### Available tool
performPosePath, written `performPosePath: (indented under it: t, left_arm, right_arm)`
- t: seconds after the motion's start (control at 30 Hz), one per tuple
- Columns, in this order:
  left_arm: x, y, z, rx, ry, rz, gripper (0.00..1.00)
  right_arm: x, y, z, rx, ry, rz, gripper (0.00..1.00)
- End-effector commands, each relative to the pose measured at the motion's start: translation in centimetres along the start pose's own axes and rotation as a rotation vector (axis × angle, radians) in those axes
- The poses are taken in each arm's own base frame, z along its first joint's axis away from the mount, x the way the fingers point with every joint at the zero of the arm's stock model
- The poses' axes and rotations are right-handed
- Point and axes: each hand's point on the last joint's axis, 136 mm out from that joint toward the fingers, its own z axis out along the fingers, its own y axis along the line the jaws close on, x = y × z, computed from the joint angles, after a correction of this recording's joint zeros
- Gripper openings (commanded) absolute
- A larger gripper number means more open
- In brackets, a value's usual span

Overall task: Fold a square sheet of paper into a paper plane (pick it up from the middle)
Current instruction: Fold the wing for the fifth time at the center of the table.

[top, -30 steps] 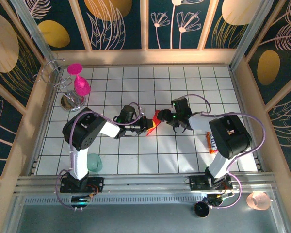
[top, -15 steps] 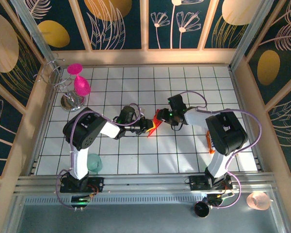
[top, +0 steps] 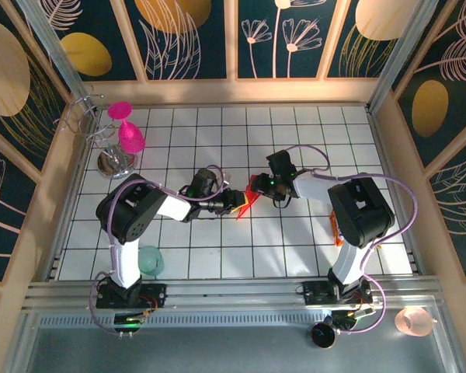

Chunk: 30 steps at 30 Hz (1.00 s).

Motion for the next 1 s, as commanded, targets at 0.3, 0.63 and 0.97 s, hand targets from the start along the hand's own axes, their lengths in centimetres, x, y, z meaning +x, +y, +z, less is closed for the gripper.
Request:
performPosePath:
  t: [0.3,0.63,0.97]
  left_arm:
    - [0.1,0.1,-2.8,-0.102,-0.046,0.079,0.39]
    - [1.7,1.5,-1.8,-0.23,0.01,0.141,0.38]
    - [1.7,2.5,-1.1,-0.281,0.028,0.143,0.3]
  right_arm:
    - [2.6,-2.7,3.5,0.084,0.071,-0.004,0.53]
    - [2.6,-2.8,3.7,0.089,0.076,0.003,0.52]
    - [2.8,-2.9,3.8,0.095,0.082,0.007,0.52]
